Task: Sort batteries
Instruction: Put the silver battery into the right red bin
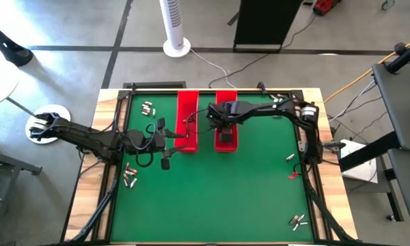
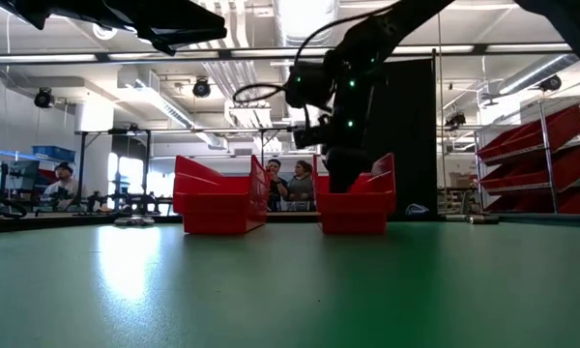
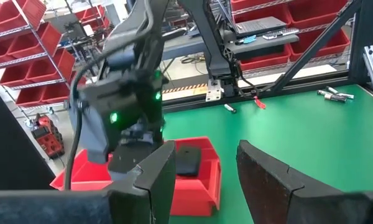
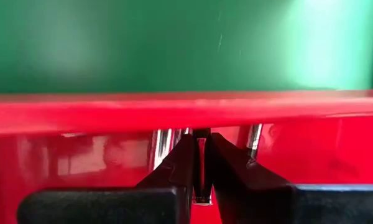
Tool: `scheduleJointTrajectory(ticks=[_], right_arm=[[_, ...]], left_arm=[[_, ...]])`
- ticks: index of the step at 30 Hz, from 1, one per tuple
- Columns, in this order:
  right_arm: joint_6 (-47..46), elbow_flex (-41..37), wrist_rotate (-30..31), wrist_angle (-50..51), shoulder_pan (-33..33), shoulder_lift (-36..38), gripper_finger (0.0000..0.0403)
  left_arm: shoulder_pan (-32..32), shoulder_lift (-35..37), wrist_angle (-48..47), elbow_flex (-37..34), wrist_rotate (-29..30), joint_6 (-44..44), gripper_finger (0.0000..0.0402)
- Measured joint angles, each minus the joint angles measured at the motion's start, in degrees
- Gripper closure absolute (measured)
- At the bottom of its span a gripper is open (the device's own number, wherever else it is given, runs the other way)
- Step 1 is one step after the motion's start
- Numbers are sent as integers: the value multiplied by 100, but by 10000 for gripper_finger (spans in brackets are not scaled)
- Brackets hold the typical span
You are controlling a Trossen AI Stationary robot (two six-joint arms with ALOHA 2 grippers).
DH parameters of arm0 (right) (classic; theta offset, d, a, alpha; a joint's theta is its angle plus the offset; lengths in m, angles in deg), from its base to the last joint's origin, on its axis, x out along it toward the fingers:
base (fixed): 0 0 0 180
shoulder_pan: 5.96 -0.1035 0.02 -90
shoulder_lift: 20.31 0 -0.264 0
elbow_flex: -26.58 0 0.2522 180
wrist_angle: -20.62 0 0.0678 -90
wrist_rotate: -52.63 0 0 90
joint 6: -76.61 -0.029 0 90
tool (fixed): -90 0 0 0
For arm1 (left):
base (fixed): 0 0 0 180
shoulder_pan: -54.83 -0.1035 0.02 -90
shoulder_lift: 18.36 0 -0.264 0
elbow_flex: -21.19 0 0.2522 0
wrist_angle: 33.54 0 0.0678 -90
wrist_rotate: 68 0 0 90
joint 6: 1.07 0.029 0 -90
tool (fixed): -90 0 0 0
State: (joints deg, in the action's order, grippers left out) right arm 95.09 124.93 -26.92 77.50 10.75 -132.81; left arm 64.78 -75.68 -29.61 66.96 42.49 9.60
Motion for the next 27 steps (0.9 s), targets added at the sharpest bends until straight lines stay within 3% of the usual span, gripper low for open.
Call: scheduleJointTrajectory(ticks=[27], right_arm=[[194, -25, -63, -201, 308, -295, 369]], left_arm=[[-2, 0, -15, 0, 2, 42, 252]])
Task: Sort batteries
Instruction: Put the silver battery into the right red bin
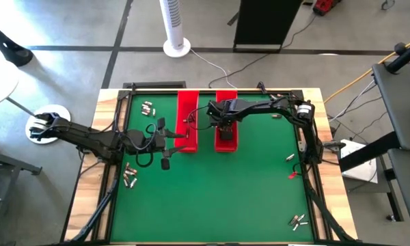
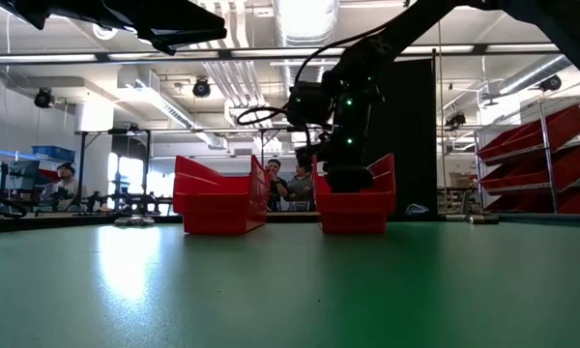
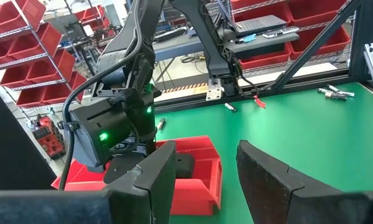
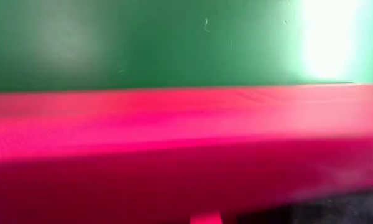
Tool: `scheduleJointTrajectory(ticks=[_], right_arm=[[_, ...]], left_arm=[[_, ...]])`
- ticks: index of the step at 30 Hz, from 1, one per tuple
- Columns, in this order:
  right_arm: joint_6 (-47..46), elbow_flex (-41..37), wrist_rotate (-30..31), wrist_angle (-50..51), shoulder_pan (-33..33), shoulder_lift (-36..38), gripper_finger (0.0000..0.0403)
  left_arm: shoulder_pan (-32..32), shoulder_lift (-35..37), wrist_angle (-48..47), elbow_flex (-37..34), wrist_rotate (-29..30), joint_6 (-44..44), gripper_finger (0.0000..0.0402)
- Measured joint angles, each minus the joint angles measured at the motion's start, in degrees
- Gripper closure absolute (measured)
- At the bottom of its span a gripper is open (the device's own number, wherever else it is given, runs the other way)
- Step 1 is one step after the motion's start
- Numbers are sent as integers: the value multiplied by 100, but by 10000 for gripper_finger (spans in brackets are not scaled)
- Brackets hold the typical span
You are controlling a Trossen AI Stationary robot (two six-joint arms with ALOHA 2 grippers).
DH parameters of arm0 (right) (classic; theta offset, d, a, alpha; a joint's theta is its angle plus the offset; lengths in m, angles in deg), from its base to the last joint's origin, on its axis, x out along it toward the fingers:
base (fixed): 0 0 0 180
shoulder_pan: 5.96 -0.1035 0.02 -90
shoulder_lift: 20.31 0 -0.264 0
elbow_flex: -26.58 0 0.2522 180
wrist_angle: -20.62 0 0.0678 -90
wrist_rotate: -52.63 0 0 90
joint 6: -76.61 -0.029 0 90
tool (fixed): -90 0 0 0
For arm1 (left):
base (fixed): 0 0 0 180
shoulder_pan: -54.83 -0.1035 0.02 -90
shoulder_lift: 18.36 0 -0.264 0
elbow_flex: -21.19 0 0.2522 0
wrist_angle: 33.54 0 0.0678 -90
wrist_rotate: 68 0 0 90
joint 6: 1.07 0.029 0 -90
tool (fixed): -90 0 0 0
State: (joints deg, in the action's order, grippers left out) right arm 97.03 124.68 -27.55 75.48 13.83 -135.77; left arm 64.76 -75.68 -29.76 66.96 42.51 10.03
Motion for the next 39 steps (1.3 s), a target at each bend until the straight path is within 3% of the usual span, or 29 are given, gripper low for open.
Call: scheduleJointTrajectory(ticks=[39], right_arm=[[-122, -28, -297, -115, 79, -5, 369]], left_arm=[[-2, -2, 2, 0, 0, 0, 252]])
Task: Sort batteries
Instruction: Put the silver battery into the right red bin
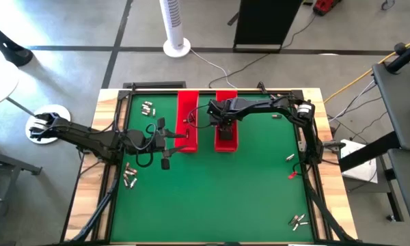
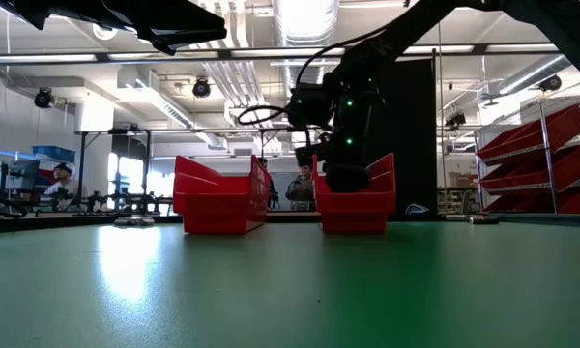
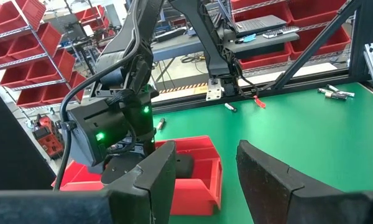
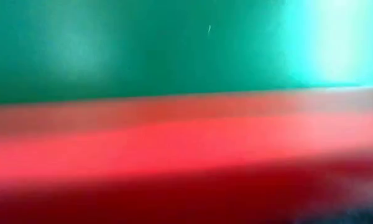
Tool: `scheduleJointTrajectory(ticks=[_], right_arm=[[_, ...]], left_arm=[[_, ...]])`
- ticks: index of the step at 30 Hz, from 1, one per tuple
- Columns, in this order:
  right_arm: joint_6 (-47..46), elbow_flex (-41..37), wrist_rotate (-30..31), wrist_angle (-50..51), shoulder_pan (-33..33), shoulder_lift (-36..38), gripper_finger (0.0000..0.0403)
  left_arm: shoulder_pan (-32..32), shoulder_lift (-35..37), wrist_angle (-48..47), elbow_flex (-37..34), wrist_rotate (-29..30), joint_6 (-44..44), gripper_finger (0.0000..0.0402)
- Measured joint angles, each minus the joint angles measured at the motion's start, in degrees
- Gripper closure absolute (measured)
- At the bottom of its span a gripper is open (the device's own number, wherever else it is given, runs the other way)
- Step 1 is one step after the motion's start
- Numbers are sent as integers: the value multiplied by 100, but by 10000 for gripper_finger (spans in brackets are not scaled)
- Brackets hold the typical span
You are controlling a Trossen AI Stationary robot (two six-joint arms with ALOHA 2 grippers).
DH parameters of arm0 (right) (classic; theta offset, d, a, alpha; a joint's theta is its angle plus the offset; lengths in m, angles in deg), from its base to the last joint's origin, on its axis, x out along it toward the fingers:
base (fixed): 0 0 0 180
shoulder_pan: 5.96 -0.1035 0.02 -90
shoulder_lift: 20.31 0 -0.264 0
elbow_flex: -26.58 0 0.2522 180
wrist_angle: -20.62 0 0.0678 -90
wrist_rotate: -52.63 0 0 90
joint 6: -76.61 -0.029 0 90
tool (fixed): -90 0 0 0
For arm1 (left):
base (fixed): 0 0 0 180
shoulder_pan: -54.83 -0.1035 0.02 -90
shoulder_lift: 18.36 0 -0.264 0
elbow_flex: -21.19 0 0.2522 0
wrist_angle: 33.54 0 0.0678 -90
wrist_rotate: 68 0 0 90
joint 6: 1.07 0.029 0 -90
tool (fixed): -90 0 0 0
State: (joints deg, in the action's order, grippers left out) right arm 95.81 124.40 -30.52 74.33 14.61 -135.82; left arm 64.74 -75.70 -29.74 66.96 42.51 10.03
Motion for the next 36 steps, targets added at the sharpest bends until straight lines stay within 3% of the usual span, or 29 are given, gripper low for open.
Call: scheduleJointTrajectory(ticks=[36], right_arm=[[30, -184, -551, -471, 91, -6, 369]], left_arm=[[1, 0, 44, 0, -1, -20, 252]])
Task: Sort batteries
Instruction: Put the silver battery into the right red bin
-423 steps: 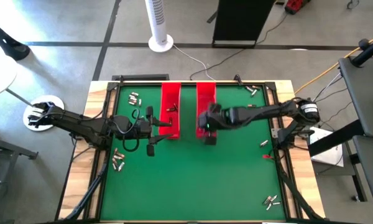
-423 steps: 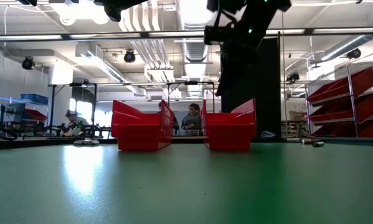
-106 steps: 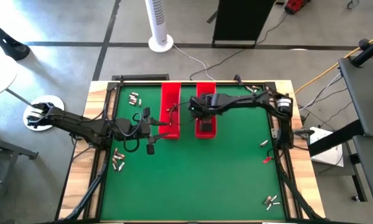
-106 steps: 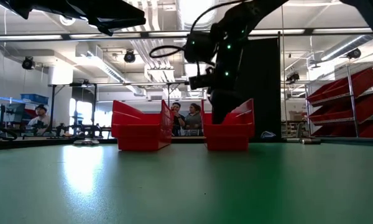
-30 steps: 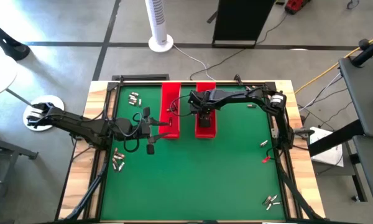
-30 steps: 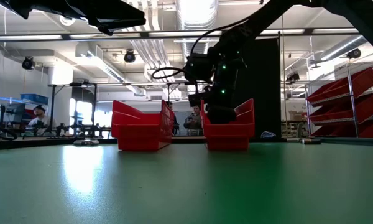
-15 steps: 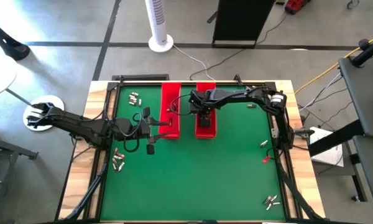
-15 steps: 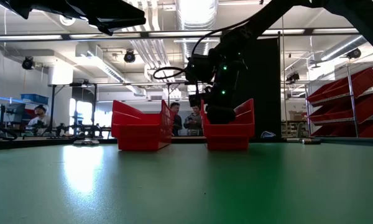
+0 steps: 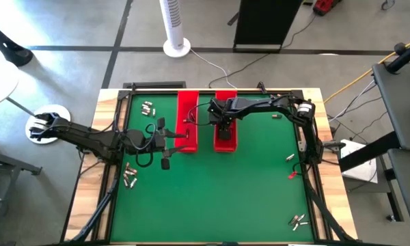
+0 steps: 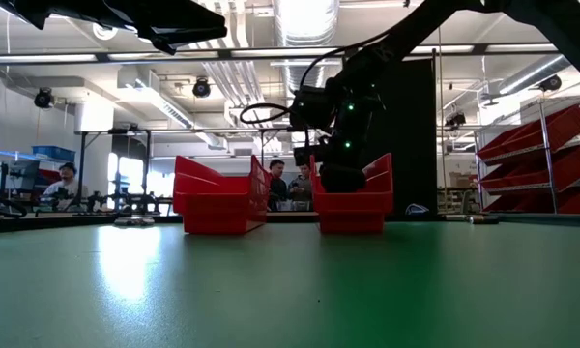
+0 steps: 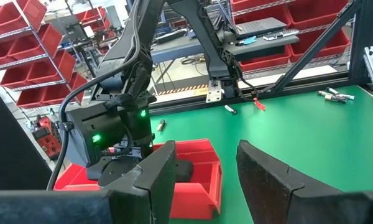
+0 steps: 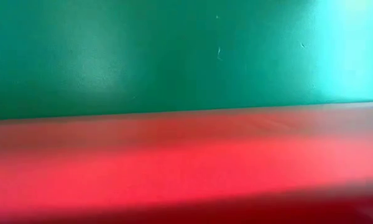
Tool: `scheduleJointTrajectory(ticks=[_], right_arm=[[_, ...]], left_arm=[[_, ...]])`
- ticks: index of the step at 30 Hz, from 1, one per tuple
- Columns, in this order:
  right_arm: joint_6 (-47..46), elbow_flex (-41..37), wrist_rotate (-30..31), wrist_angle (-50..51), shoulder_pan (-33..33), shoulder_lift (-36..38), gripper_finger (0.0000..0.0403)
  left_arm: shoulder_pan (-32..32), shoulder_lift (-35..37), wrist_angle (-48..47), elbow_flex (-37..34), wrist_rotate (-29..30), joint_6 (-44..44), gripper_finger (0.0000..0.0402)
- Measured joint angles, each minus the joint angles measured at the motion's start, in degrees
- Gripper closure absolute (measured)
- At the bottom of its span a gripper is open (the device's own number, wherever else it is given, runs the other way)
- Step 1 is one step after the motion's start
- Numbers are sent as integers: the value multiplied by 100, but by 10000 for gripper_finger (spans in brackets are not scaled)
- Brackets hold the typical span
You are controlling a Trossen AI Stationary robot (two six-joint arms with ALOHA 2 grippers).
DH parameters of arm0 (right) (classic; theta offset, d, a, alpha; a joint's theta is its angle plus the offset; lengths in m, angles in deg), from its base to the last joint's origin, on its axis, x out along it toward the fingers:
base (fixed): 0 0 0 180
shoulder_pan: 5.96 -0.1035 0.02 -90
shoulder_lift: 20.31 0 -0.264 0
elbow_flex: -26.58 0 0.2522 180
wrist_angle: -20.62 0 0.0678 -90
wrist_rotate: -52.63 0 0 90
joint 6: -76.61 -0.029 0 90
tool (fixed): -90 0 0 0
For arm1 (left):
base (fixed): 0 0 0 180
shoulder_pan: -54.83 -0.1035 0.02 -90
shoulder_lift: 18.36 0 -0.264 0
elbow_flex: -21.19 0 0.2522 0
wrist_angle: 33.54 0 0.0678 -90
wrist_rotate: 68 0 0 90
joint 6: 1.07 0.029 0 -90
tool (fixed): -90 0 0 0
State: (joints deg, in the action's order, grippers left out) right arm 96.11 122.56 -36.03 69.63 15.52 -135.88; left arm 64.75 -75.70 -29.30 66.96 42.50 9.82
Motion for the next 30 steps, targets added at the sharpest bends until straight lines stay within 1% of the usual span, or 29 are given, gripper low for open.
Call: scheduleJointTrajectory(ticks=[30], right_arm=[[-184, 0, -9, -4, 10, 2, 367]], left_arm=[[-1, 0, -2, 0, -1, -1, 252]])
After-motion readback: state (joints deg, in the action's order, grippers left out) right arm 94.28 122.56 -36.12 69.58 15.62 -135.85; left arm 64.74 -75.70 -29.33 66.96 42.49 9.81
